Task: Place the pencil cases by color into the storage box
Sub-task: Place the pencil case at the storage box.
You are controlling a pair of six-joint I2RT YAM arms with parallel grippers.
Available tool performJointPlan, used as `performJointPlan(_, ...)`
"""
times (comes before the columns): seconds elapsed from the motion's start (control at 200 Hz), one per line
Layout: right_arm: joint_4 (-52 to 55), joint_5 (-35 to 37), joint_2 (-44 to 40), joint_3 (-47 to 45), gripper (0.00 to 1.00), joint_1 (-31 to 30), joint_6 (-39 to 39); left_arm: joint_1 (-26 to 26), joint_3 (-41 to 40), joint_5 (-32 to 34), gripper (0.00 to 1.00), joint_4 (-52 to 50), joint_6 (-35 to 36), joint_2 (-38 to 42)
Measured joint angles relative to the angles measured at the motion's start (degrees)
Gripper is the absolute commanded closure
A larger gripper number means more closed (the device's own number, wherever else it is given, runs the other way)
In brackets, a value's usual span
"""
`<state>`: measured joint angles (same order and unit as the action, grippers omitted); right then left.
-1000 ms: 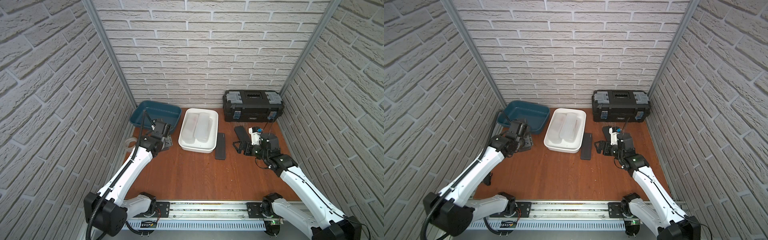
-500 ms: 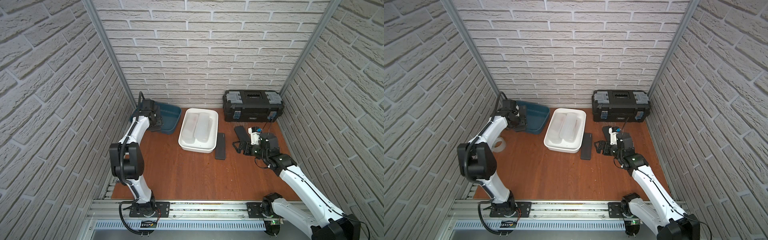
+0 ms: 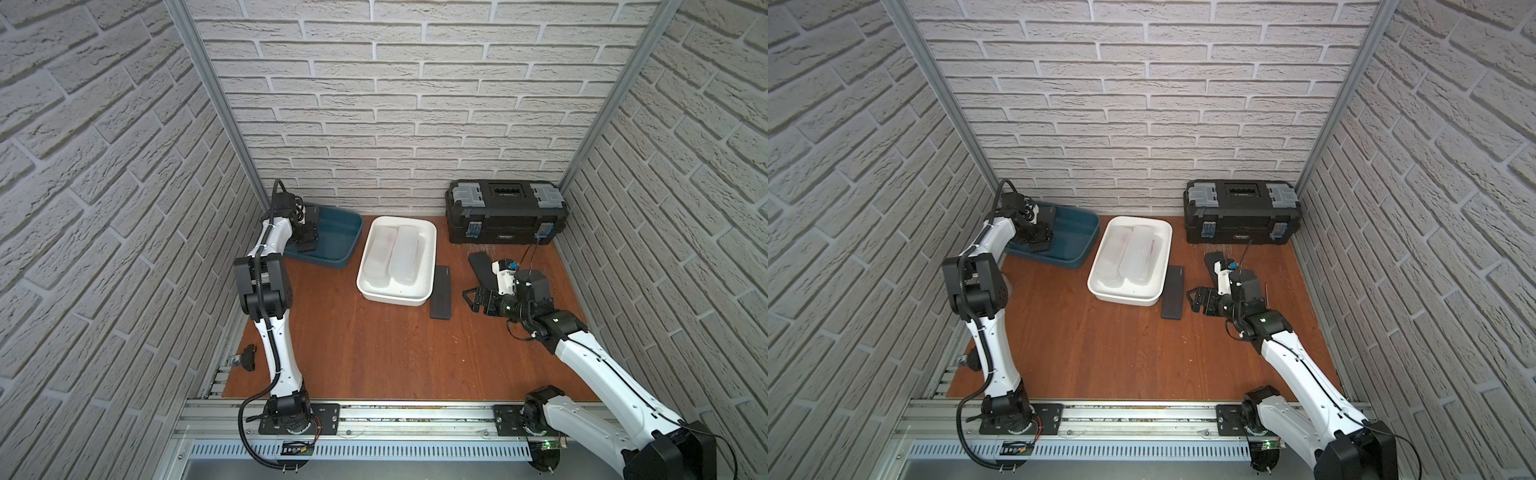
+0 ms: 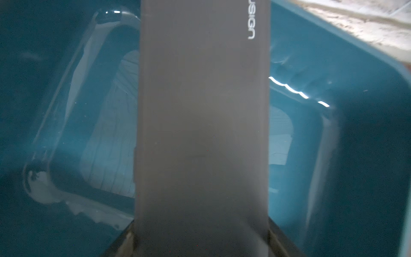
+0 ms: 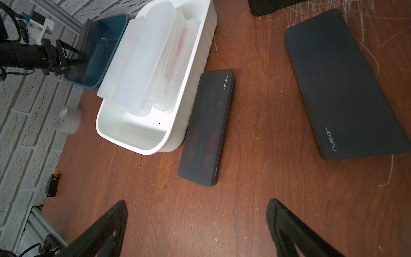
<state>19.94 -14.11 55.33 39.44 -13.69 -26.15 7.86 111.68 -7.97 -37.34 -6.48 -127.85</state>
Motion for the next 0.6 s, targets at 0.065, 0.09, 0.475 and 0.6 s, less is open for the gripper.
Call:
performJointPlan(0.065, -0.68, -0.15, 0.44, -0.13, 0.03, -0.04, 0.00, 0.33, 0.28, 0.26, 0.38, -0.22, 1.64, -0.26)
performJointPlan(0.09, -1.01, -0.20, 0.63, -0.20, 0.02, -0.07, 0.00, 0.42, 0.52, 0.44, 0.39, -0.35, 2.29, -0.33)
performJointPlan(0.475, -2.03, -0.55, 1.73, -1.46, 0.03, -0.46, -0.02, 1.49, 5.68, 4.26, 0.38, -0.98, 10.56, -4.46)
performJointPlan(0.6, -2.21, -0.50, 2.34, -1.55, 0.03, -0.55, -0.02, 2.80, 4.70, 4.46, 0.38, -0.59, 11.56, -5.09)
